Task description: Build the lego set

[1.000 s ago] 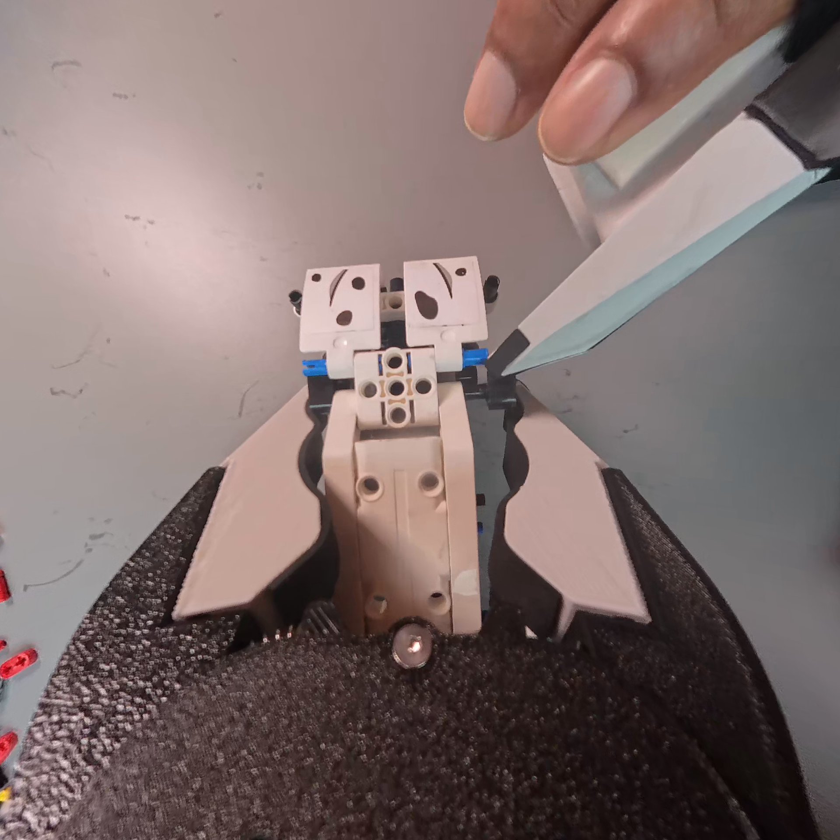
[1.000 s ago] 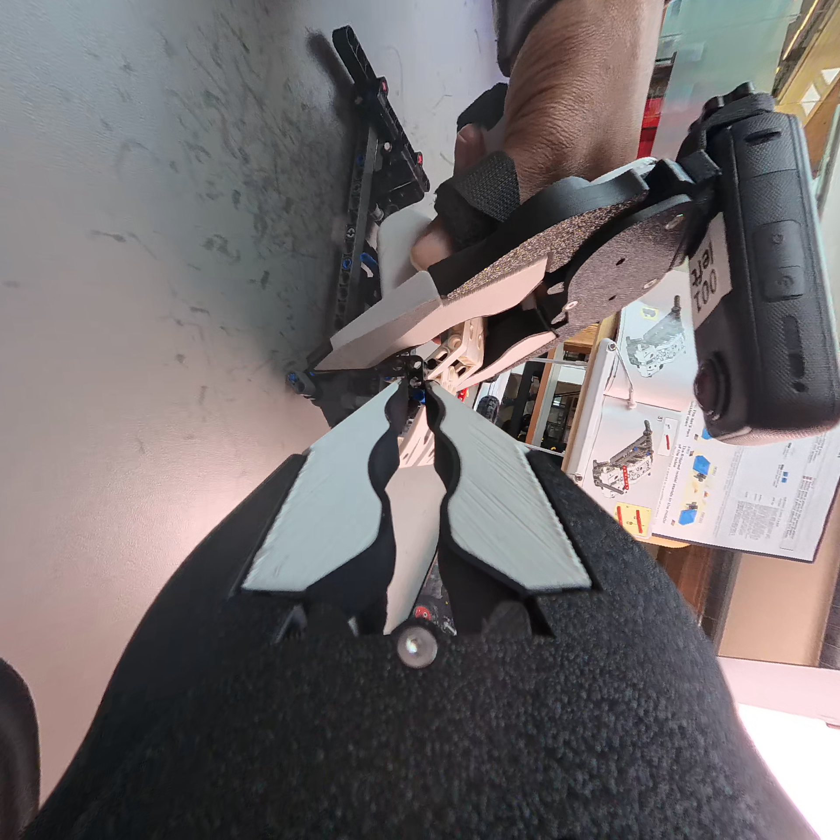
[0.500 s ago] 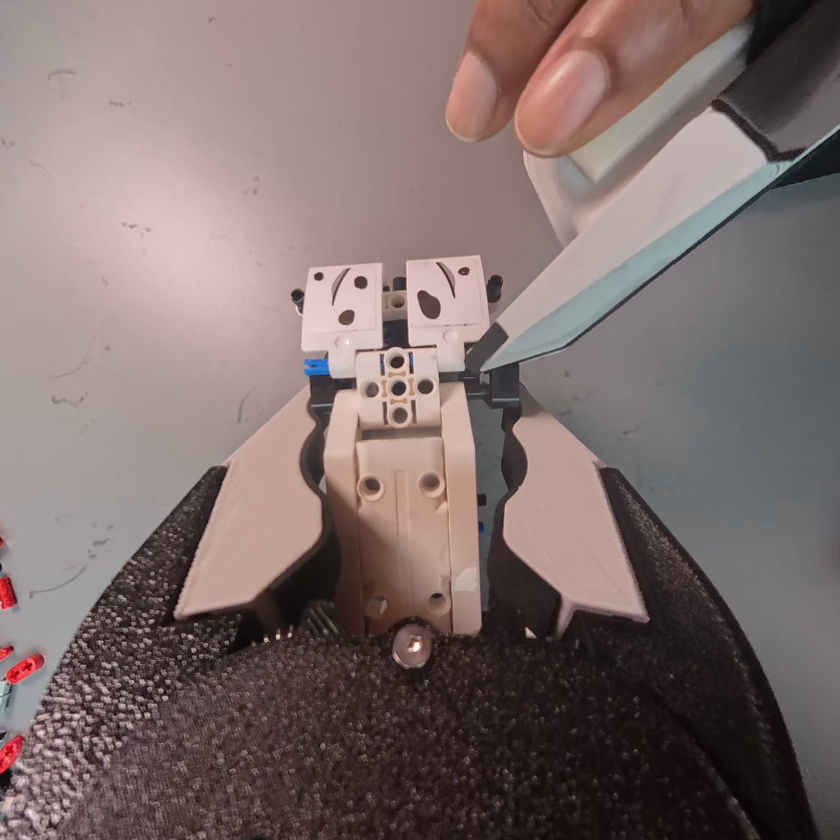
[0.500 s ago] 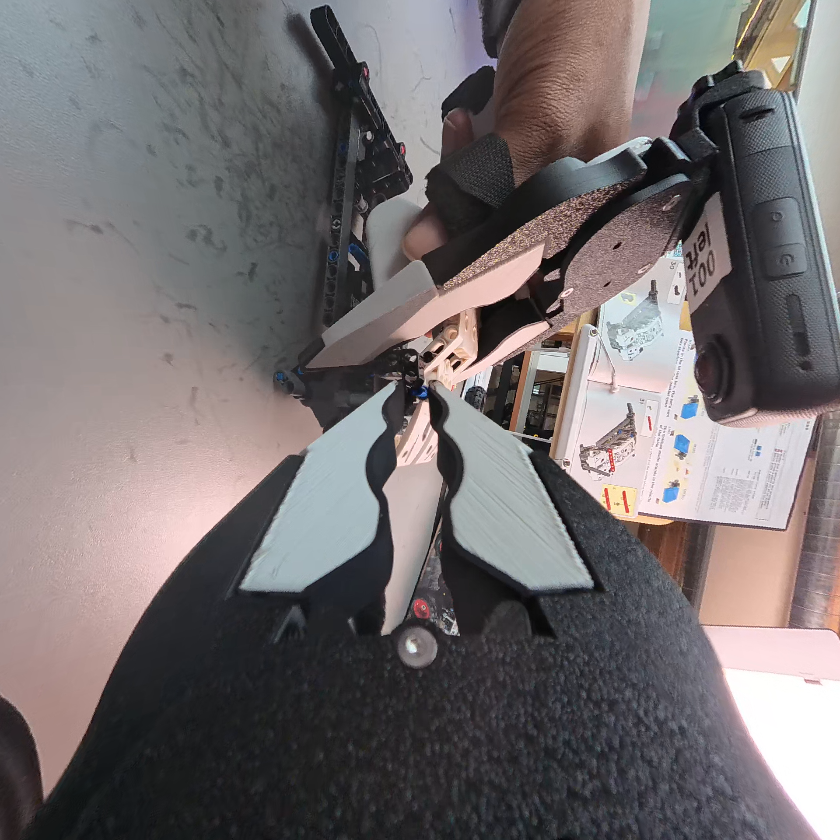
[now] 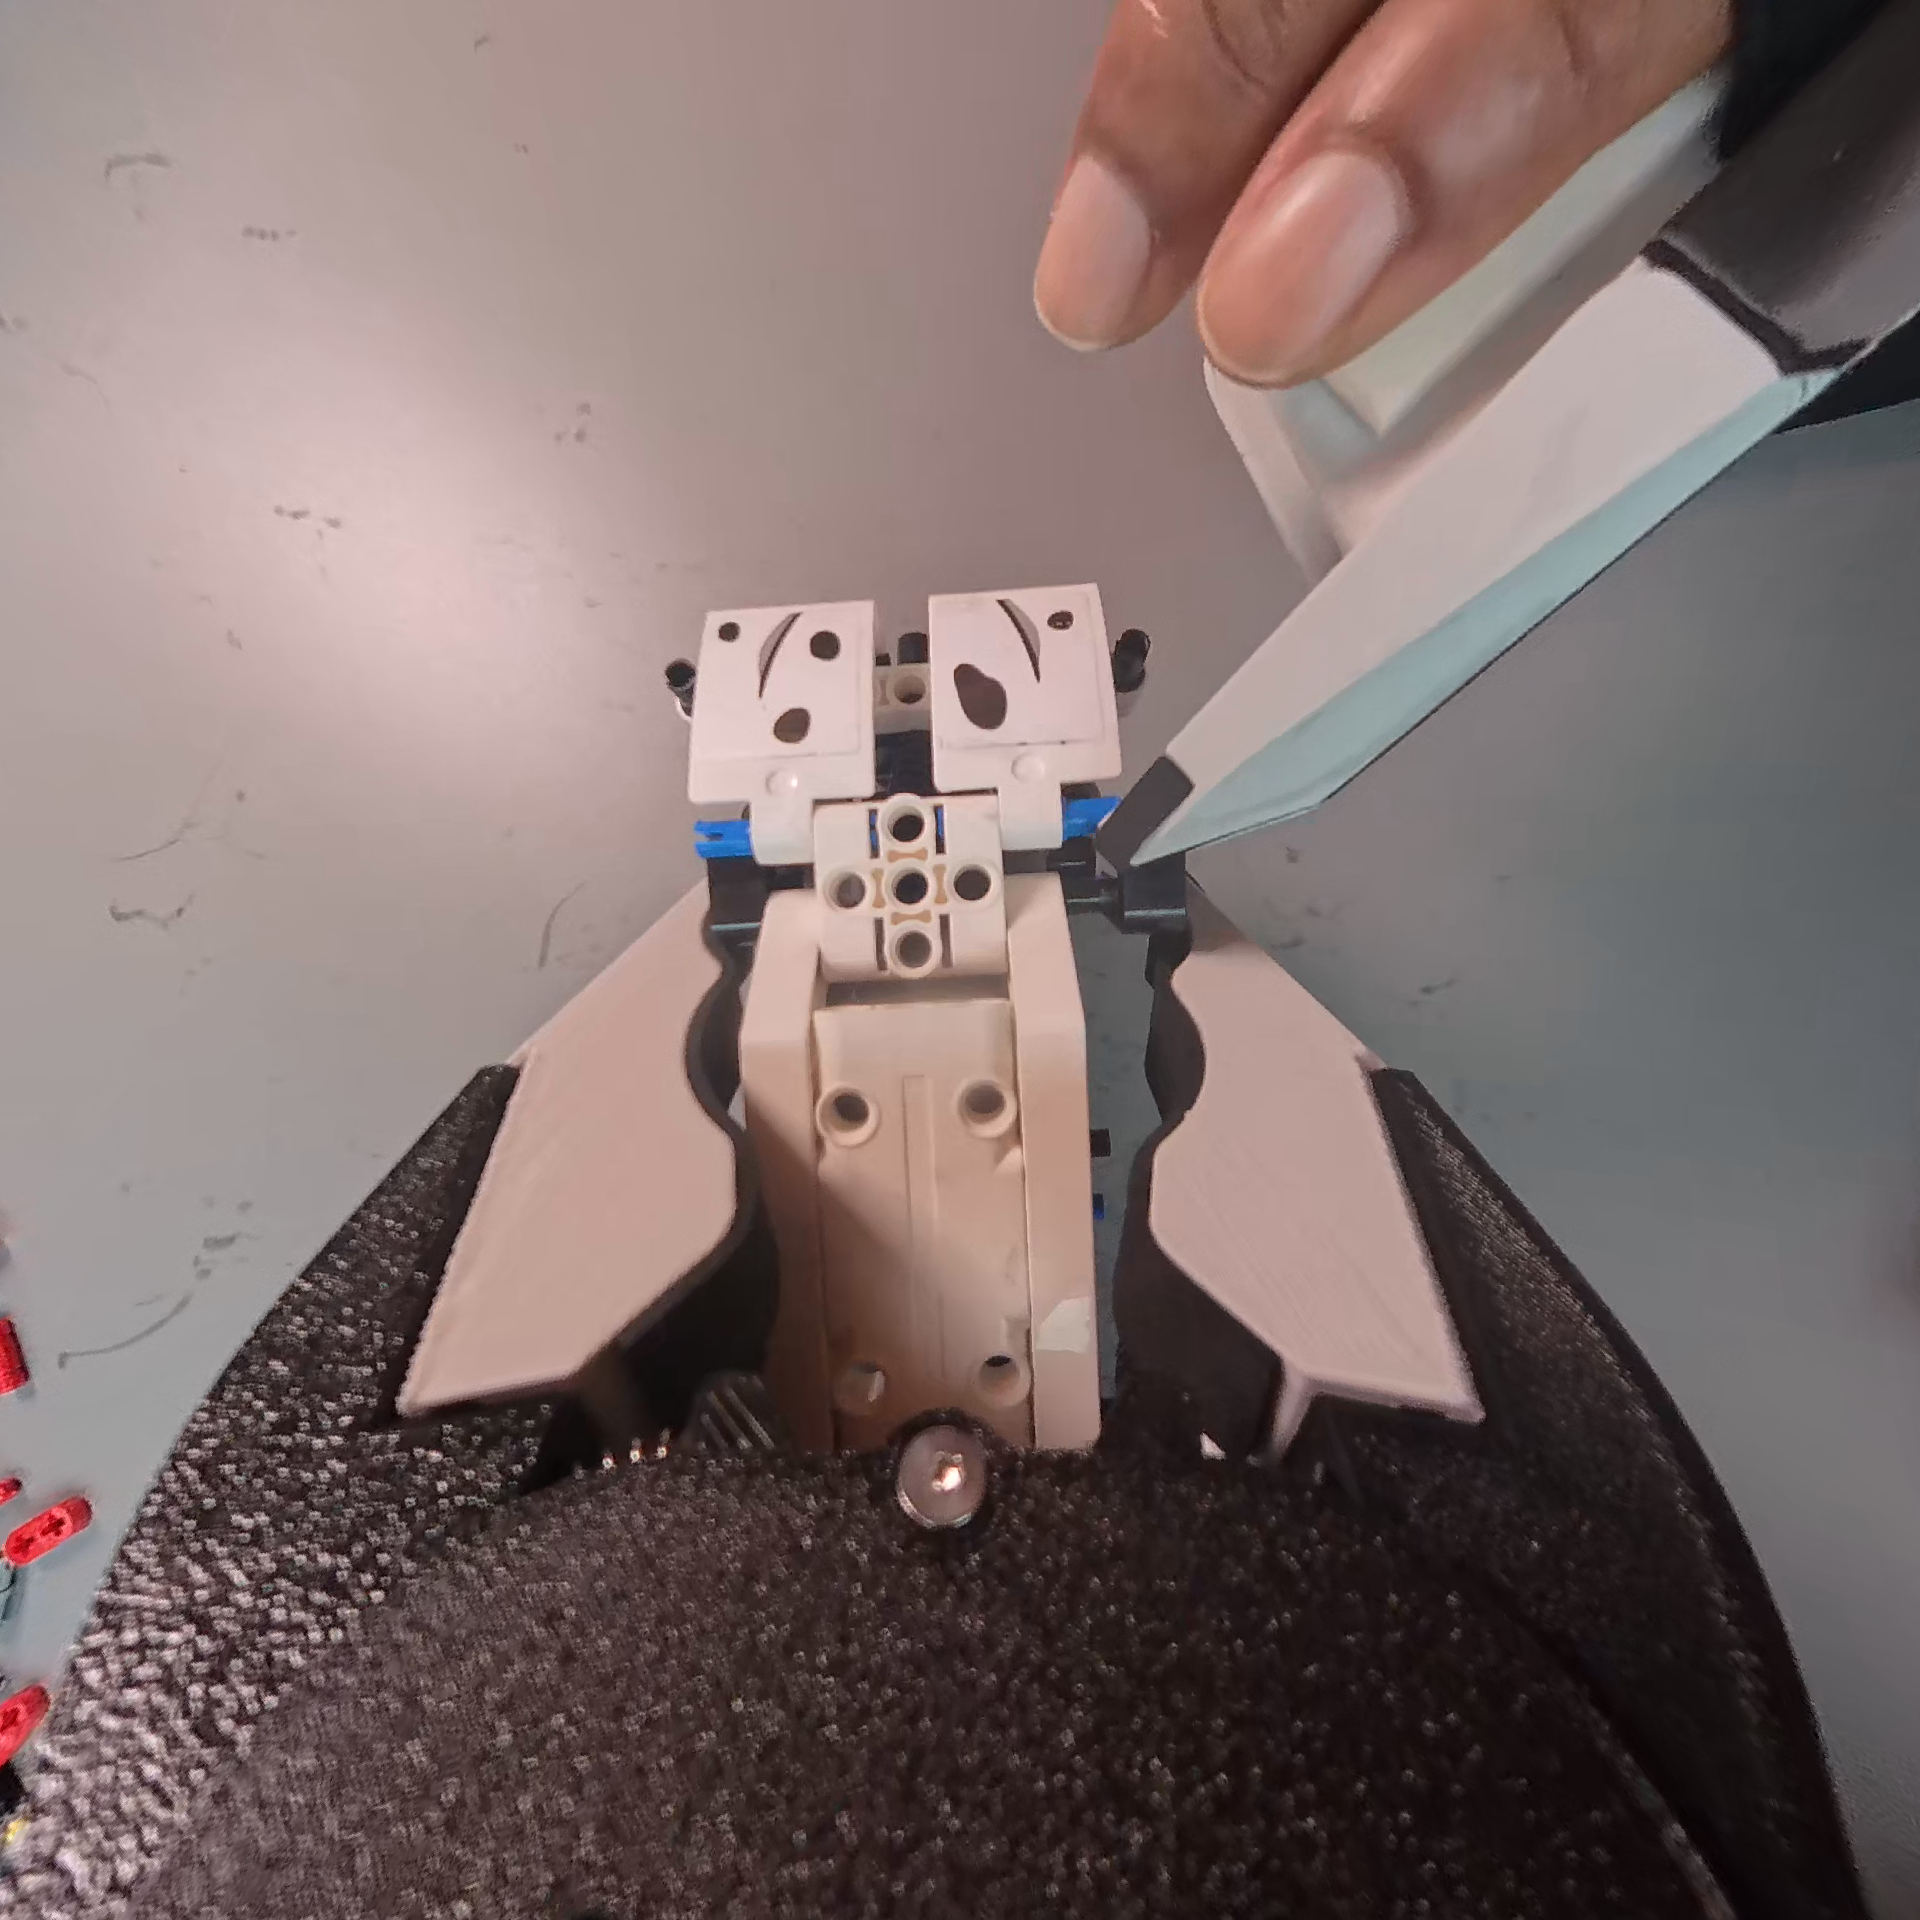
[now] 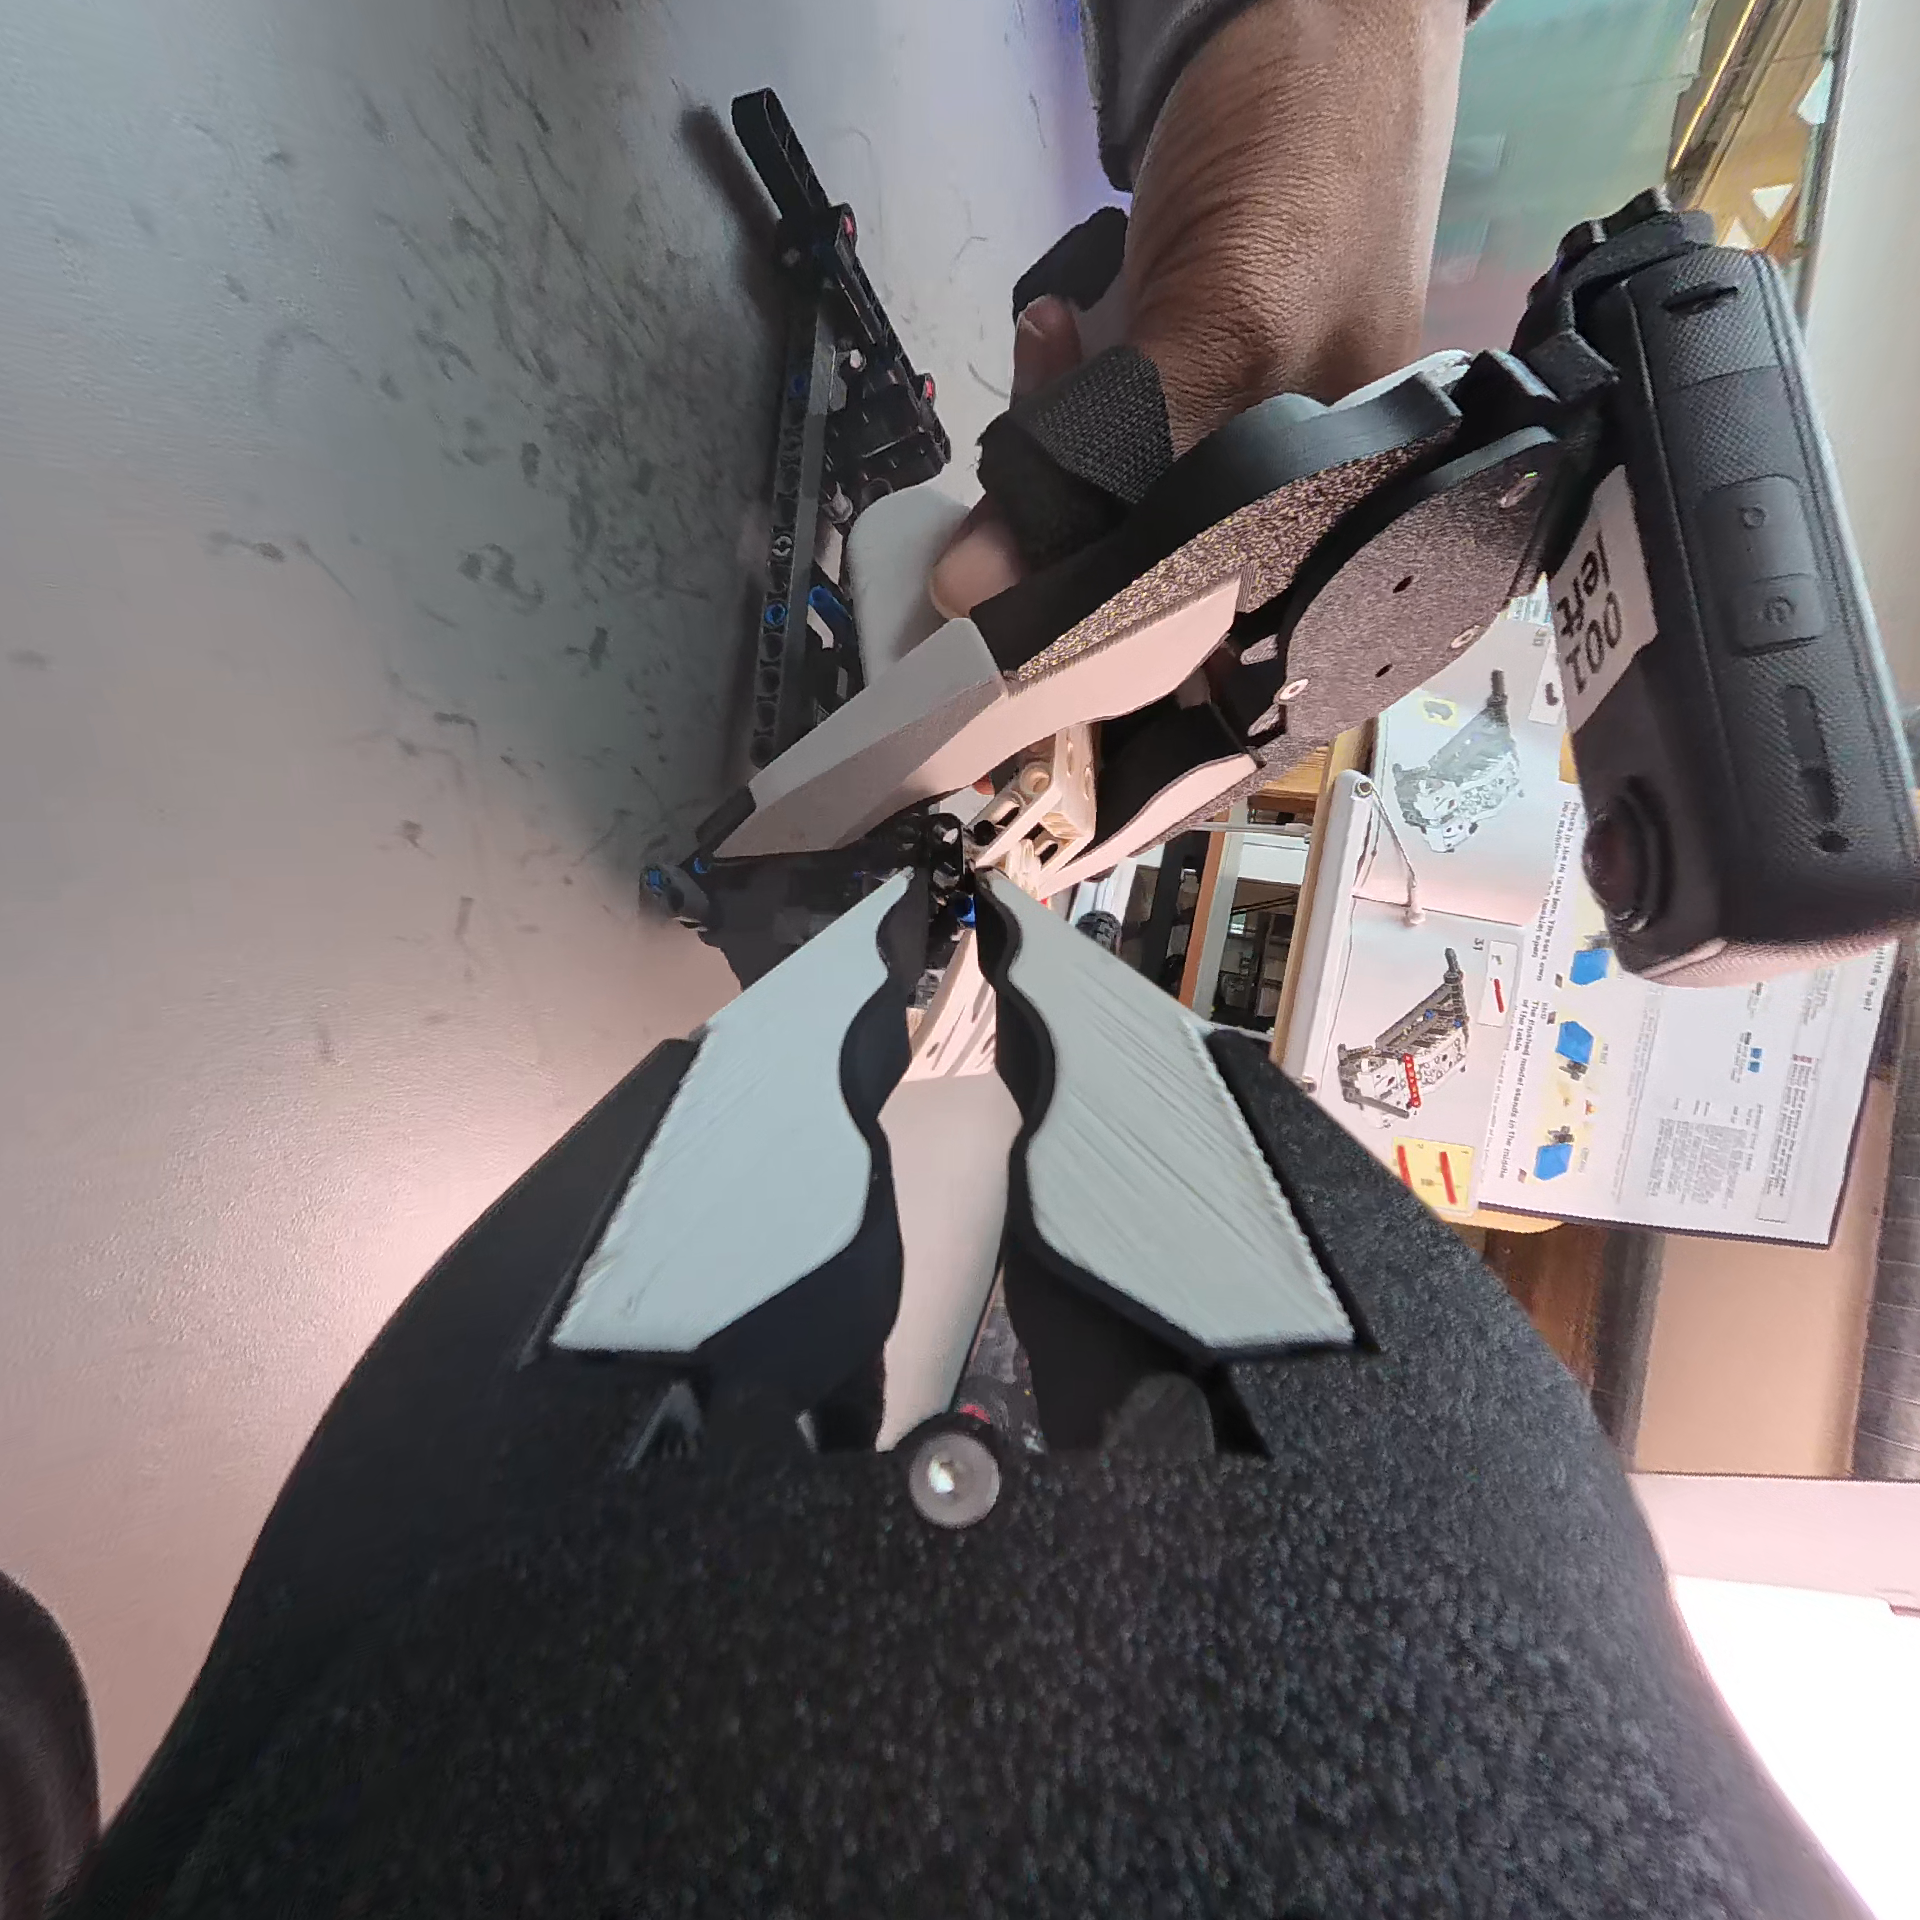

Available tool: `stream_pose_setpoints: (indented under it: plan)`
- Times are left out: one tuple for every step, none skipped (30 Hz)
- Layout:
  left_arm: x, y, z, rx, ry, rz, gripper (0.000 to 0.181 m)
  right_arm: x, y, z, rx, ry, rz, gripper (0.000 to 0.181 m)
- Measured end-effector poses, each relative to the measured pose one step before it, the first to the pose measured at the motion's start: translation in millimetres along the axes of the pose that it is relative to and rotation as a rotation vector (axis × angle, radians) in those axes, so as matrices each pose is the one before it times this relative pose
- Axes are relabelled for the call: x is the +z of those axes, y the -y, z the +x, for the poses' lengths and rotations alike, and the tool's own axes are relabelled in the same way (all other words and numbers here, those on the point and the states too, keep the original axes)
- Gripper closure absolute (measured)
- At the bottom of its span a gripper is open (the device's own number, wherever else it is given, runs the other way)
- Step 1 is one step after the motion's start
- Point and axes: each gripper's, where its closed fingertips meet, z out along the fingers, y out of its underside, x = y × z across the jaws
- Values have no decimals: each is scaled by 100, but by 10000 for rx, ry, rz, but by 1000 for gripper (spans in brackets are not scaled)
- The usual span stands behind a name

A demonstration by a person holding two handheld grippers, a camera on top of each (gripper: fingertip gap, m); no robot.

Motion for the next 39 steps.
stream_pose_setpoints:
  plan:
    - [-1,5,22,0,-23,13,105,-7,-1,3,57,7,-8,173]
    - [-10,16,45,-15,-39,27,105,-9,24,15,83,19,14,174]
    - [-1,6,44,3,-30,12,105,-21,29,5,103,38,52,174]
    - [1,-2,32,18,-3,-8,105,-29,37,-11,98,55,77,174]
    - [2,-4,8,7,8,-15,105,-5,-2,0,80,40,40,174]
    - [4,5,0,10,-1,-1,105,-6,22,-8,66,21,33,174]
    - [-8,7,5,-14,-16,5,105,0,-3,8,41,-5,27,174]
    - [-3,-4,-7,-1,-14,2,105,-1,-2,21,18,-11,31,174]
    - [2,5,-6,-2,-4,6,105,5,-4,15,62,-4,38,174]
    - [-2,-4,-12,4,-3,0,105,8,16,-3,106,9,47,174]
    - [-6,-13,-2,9,-3,-9,105,4,5,3,125,4,35,174]
    - [6,-11,2,10,3,-6,105,2,17,-7,87,-17,16,174]
    - [2,3,14,7,6,-3,105,-13,12,-7,67,-26,3,174]
    - [4,1,-2,11,3,-9,105,-6,3,-2,115,-11,6,174]
    - [2,0,-1,2,3,-5,105,-11,-1,-9,164,8,16,174]
    - [-4,13,-18,-25,-10,9,105,-7,-7,6,203,12,21,173]
    - [-9,10,-17,-41,-16,14,105,-9,-3,13,216,16,17,173]
    - [3,1,-22,-37,-4,-3,105,3,-7,16,212,37,-3,173]
    - [5,-3,-6,28,20,-21,105,-8,-12,-20,233,102,22,172]
    - [0,-7,8,38,18,-19,105,-25,-18,-34,336,152,41,172]
    - [-3,-2,4,4,1,1,105,-19,5,-19,359,143,48,171]
    - [-6,1,4,-12,-17,18,105,-6,0,11,270,110,45,171]
    - [-11,-10,28,-7,-37,10,105,1,-49,74,200,45,4,169]
    - [-4,15,21,-11,-20,8,105,-30,1,106,200,38,36,167]
    - [9,-5,2,4,6,-1,105,-13,-31,54,199,74,11,165]
    - [-3,-4,5,1,12,-2,105,-5,-9,-16,153,93,14,165]
    - [1,1,-4,-7,7,1,105,-12,-5,-47,25,57,11,166]
    - [5,6,-3,-3,-3,2,105,-9,9,-62,-130,10,-5,167]
    - [-5,-7,8,5,-2,-2,105,-22,26,-75,-271,-40,-14,168]
    - [1,0,5,27,12,-7,105,-56,25,-75,-397,-91,-17,169]
    - [8,-11,9,35,25,-15,105,-84,-5,-35,-346,-70,-22,170]
    - [6,1,9,31,24,-19,105,-84,20,-83,-89,39,-4,169]
    - [-1,-6,-4,-1,7,-9,105,-75,56,-117,30,105,30,168]
    - [10,15,-2,-17,-12,8,105,-64,127,-109,-118,49,63,168]
    - [-5,15,-4,-19,-17,13,105,-35,116,-72,-262,-22,37,167]
    - [1,3,-9,-17,-4,7,105,39,-53,-4,-285,-50,-76,167]
    - [7,-8,-9,3,5,-2,105,37,-30,78,-223,-75,-50,168]
    - [7,3,2,-2,10,-13,105,2,-8,194,-126,-73,-18,172]
    - [-5,7,-5,-16,-1,-4,105,0,-21,0,-28,92,-16,172]
